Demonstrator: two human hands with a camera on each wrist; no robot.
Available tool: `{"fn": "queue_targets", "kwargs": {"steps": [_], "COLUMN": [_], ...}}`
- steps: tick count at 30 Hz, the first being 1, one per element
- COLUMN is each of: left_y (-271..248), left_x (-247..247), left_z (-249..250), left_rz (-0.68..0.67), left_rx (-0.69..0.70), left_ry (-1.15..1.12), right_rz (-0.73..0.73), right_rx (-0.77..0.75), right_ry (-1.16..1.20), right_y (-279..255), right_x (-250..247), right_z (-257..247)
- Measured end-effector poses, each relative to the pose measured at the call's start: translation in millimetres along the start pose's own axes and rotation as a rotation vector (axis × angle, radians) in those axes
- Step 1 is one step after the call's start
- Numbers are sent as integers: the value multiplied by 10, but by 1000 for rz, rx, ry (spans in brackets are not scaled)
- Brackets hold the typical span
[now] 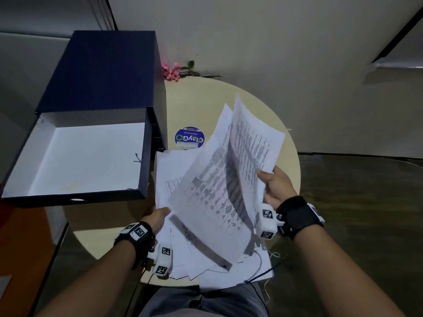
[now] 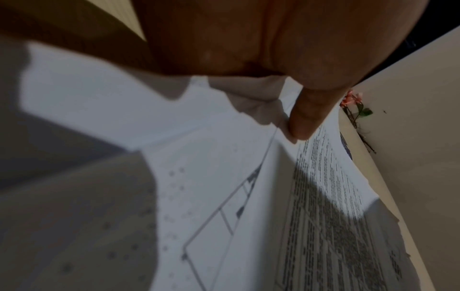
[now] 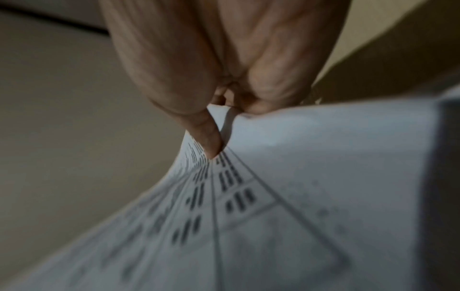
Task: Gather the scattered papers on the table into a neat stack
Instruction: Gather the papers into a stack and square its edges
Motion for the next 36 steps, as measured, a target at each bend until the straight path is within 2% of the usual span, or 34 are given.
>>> {"fn": "queue_targets", "kwargs": {"steps": [2,4,5,7,10,12,13,15,17,18,19,22,25,27,30,36], "left_y": [-62,-100,-79,16,75,-62,-107,-135,-168,-157,-130,-97,-86,-72,10,49], "left_x": [10,44,42,-98,-47,114,153,62,-1,-5,-10,-4,-1,-33,-99,-99], "left_z": [-10,-41,-38,-65,-95,78,26,41,93,79,52,21,47,54,37,34], "left_rz": [-4,-37,-38,56,-21,-249,-265,-101,-7,6,15,-5,-38,-34,9,10], "left_rx": [-6,-64,-35,0,-39,98,65,111,176,170,141,137,184,207,230,262], "left_ry": [-61,-138,-178,-248,-413,-182,-42,126,195,227,267,483,670,713,734,804], "right_rz": [85,113,115,119,41,-64,-99,-23,208,279,308,237,194,93,-26,231], "right_rx": [-147,-210,-209,-169,-92,-58,-59,-111,-174,-146,-96,0,94,148,148,-74], "right_ry": [-275,-518,-605,-697,-720,-774,-778,-870,-1123,-1166,-1147,-1026,-853,-739,-736,-764], "right_y": [-39,-95,-115,-128,-163,-215,-259,-270,-218,-223,-256,-338,-316,-293,-352,-177], "right_x": [-41,-55,-64,-65,83,236,299,259,3,-121,-217,-342,-474,-554,-634,-1050], "right_z": [-20,85,176,345,623,878,979,1023,907,876,874,1020,1162,1219,1209,701]}}
Point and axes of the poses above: each hand's wrist, its own y-axis towards the middle knuckle, its own x-axis out of the palm, z = x × y, the point moved 8 cm from there along y, towards the middle knuckle, and after that the axes turned 8 degrees about z, right-handed, at the moved point
